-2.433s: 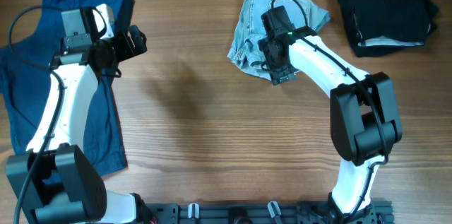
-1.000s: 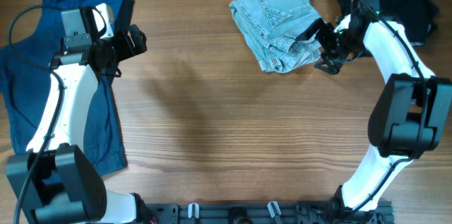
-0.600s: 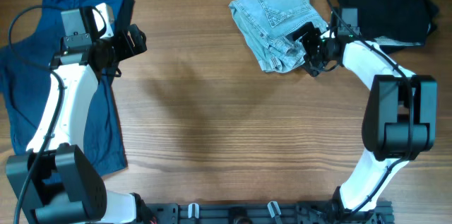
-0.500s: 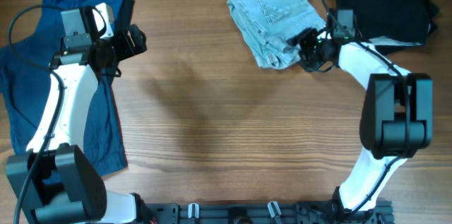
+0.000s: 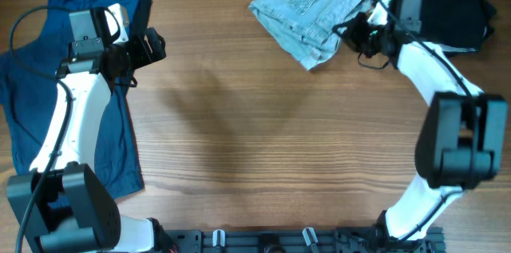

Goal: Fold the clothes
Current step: 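Carry the shorts right and place them on the black garment stack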

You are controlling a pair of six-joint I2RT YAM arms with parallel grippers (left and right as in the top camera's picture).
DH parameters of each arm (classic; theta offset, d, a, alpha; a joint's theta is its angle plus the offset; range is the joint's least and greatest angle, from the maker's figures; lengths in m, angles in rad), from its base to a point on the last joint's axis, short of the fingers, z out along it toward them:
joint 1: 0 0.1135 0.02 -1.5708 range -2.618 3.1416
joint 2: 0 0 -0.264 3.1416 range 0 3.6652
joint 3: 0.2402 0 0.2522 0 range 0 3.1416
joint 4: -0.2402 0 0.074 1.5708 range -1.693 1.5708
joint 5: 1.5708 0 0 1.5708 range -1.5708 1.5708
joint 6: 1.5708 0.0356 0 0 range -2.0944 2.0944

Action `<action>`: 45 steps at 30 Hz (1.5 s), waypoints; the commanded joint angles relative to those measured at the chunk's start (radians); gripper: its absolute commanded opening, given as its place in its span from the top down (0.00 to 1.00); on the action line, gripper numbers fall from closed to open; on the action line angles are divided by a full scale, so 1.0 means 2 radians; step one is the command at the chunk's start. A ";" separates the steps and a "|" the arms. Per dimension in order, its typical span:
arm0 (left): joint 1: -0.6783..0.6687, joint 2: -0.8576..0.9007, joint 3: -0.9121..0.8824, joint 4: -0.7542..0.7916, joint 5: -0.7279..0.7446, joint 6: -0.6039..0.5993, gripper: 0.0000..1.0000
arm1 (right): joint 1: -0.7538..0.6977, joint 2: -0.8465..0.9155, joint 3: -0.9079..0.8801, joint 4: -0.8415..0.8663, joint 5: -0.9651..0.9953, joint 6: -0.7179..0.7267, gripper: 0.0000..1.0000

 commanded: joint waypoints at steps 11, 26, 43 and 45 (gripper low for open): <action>-0.002 -0.006 0.001 0.002 0.006 -0.005 0.00 | -0.113 -0.090 0.116 0.096 -0.015 -0.060 0.96; -0.002 -0.006 0.001 0.002 0.006 -0.001 0.00 | -0.192 -0.057 0.167 0.128 0.045 -0.077 0.96; -0.002 -0.004 0.001 0.002 0.006 -0.001 0.00 | -0.231 0.035 0.165 -0.138 0.119 0.056 0.69; -0.002 -0.004 0.001 0.002 0.006 -0.001 0.00 | -0.243 0.034 0.165 -0.198 0.119 0.056 0.49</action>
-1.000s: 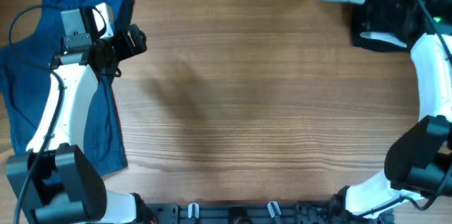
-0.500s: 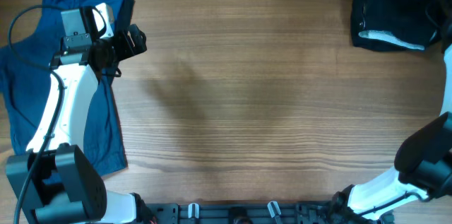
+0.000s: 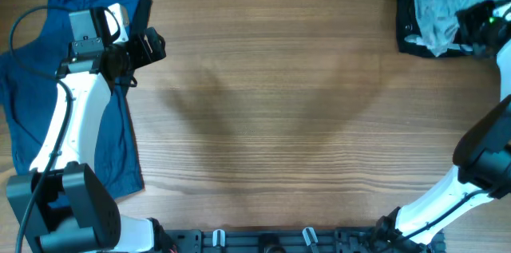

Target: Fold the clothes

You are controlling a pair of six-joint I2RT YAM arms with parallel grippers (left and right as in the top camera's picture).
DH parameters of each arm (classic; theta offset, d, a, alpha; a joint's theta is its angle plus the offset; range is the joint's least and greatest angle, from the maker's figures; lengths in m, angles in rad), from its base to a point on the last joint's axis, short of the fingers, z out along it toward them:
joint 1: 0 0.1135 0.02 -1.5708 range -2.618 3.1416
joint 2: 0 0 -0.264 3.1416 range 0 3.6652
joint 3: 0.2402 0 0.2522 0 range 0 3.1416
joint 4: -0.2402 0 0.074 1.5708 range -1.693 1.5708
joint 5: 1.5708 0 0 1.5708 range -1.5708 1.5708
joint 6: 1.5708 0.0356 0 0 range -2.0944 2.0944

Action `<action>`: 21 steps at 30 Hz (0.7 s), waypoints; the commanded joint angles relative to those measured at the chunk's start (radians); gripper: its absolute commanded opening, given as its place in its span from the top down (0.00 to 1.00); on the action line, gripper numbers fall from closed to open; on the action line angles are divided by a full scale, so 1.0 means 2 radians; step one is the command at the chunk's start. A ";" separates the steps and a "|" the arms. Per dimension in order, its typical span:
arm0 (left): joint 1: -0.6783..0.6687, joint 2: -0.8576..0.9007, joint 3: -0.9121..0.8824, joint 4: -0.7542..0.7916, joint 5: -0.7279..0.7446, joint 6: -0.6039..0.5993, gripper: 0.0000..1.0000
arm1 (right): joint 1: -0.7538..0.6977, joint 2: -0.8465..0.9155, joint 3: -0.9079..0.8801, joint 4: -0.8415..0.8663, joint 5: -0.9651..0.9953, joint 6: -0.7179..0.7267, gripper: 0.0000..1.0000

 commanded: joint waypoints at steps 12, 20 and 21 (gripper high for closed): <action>-0.002 -0.004 0.001 0.001 0.006 -0.001 0.00 | -0.050 -0.138 0.008 -0.188 -0.027 -0.151 0.01; -0.002 -0.004 0.001 0.017 0.006 -0.001 0.00 | 0.011 -0.222 0.008 -0.168 -0.157 -0.464 0.00; -0.002 -0.004 0.001 0.013 0.006 -0.001 0.00 | 0.024 -0.225 0.008 -0.169 -0.157 -0.466 0.00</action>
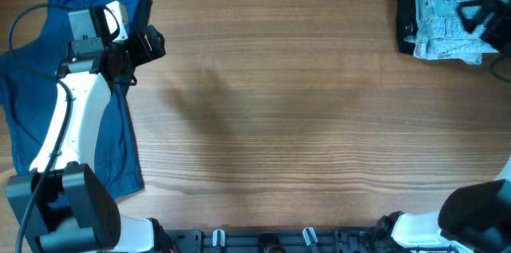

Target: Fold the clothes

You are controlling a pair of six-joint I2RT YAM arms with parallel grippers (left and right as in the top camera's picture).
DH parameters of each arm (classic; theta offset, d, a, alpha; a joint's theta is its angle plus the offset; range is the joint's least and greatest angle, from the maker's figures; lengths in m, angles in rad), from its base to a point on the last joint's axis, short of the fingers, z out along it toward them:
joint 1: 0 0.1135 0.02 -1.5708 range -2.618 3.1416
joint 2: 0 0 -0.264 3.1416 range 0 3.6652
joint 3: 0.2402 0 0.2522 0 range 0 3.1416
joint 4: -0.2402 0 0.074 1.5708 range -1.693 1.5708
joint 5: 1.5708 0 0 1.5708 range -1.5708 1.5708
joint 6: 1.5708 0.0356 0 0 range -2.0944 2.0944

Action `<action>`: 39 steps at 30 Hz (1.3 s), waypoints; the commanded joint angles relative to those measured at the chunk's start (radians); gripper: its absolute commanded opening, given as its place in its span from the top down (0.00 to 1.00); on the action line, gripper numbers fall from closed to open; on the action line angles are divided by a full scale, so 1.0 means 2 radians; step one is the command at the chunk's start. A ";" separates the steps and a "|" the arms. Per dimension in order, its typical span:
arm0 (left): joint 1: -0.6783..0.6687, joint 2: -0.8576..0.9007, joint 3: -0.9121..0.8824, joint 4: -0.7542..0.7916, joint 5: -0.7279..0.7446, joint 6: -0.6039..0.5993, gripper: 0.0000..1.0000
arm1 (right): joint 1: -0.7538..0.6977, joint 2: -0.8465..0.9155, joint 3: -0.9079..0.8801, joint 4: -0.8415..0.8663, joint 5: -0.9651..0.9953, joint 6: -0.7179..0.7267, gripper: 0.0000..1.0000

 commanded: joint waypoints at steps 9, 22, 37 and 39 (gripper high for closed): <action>-0.002 -0.004 0.001 -0.014 0.006 -0.001 0.00 | 0.154 -0.023 0.006 -0.067 -0.134 0.057 0.00; -0.002 -0.004 0.001 -0.014 0.006 -0.001 0.00 | 0.185 -0.055 -0.004 -0.037 -0.052 -0.028 0.00; -0.002 -0.004 0.001 -0.014 0.006 -0.001 0.00 | 0.216 -0.536 -0.584 0.415 0.089 -0.026 0.00; -0.002 -0.004 0.001 -0.014 0.006 -0.001 0.00 | 0.216 -0.588 -0.649 0.449 0.110 0.009 0.00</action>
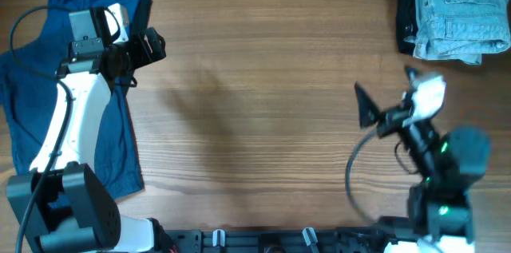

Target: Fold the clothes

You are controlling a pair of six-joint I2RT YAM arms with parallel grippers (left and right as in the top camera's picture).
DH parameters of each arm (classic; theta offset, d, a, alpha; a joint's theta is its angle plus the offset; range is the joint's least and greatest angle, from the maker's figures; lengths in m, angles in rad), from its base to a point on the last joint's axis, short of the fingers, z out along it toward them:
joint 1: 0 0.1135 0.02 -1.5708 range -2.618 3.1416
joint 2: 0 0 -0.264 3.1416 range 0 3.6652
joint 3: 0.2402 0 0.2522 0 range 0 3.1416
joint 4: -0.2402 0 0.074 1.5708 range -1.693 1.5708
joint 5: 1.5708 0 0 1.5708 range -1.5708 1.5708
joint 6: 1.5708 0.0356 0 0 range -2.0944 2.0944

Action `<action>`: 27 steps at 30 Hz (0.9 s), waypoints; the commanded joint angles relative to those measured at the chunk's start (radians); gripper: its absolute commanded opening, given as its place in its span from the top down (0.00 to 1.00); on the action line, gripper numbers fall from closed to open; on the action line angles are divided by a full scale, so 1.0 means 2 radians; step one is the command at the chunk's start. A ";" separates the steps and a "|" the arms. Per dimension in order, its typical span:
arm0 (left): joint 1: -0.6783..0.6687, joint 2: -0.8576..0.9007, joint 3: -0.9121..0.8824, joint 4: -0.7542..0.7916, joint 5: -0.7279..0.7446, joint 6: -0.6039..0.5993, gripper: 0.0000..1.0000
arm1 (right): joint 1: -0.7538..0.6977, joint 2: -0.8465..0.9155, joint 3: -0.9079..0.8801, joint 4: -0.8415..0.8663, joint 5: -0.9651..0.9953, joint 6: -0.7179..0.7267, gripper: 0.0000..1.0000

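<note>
A folded light-blue denim piece [457, 12] lies at the far right corner, on top of a folded black garment [406, 15] whose edge shows at its left. An unfolded dark blue garment [28, 93] is spread along the table's left edge. My left gripper [153, 45] hovers at the blue garment's right border; its jaws are too dark to read. My right gripper [364, 103] is pulled back to the lower right, blurred, fingers apart with nothing in them, well clear of the stack.
The bare wooden table [263, 109] stretches between the two arms. A black rail with clips [263, 241] runs along the near edge. The left arm's cable [24, 21] loops over the blue garment.
My right gripper was over the denim piece on the black garment at the far right; now it is back near the lower right, empty. The denim stays on the stack. The left arm is unchanged.
First my right gripper held the folded denim piece at the top middle, beside the black garment. Then the denim was over the black garment at the far right, bunched. Then it lay flat there under the gripper, and now the arm has withdrawn.
</note>
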 commanded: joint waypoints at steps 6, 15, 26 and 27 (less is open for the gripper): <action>-0.002 -0.004 0.001 0.001 0.005 -0.001 0.00 | 0.001 -0.171 -0.199 0.073 0.066 0.106 0.00; -0.002 -0.004 0.001 0.001 0.005 -0.001 0.00 | 0.001 -0.247 -0.227 0.019 0.077 0.040 0.00; -0.002 -0.004 0.001 0.001 0.005 -0.001 0.00 | 0.001 -0.231 -0.227 0.020 0.077 0.034 0.00; -0.002 -0.004 0.001 0.001 0.005 -0.001 0.00 | 0.001 -0.231 -0.227 0.020 0.077 0.034 0.00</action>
